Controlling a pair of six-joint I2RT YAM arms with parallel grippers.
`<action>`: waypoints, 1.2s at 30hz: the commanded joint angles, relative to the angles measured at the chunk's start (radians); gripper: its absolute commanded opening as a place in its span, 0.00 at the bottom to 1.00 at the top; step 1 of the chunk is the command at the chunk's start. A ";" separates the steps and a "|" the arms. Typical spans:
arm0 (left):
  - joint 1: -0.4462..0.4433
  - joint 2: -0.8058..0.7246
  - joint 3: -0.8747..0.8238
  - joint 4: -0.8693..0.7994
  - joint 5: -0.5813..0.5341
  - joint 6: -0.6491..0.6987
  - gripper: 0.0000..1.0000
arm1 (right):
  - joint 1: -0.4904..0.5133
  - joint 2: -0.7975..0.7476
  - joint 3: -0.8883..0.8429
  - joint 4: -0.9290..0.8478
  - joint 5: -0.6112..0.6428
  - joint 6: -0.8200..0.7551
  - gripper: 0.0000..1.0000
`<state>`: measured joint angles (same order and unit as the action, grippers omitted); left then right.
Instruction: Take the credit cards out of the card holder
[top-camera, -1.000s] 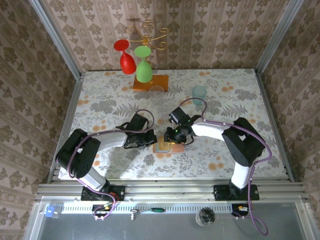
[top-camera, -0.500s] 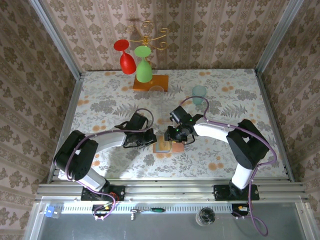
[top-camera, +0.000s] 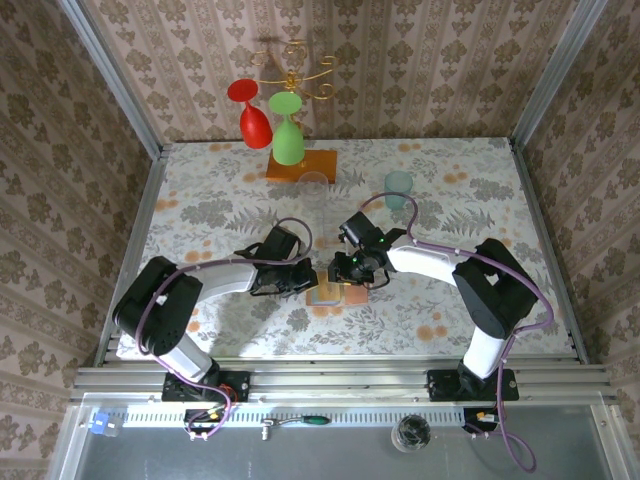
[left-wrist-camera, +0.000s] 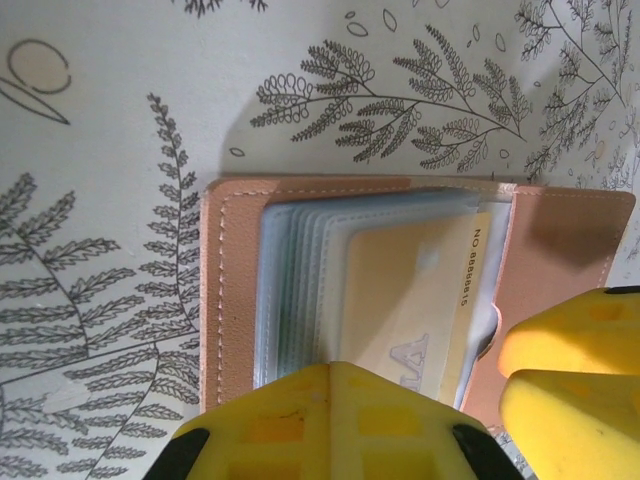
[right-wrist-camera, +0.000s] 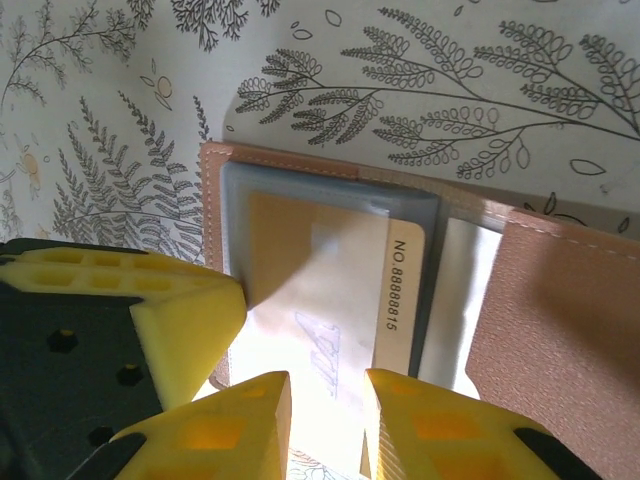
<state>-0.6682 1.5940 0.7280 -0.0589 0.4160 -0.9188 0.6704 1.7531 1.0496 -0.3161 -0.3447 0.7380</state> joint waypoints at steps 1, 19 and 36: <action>-0.004 0.026 0.002 -0.022 -0.003 0.019 0.04 | 0.006 0.027 -0.017 0.008 -0.029 0.004 0.26; -0.003 0.022 0.002 -0.045 -0.023 0.028 0.04 | 0.007 -0.008 -0.008 -0.101 0.082 -0.032 0.25; -0.011 -0.036 0.054 -0.073 -0.025 0.040 0.07 | 0.000 -0.092 -0.035 -0.103 0.089 -0.043 0.26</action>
<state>-0.6682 1.5826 0.7441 -0.0948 0.3985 -0.9039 0.6724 1.6894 1.0412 -0.4191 -0.2649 0.7094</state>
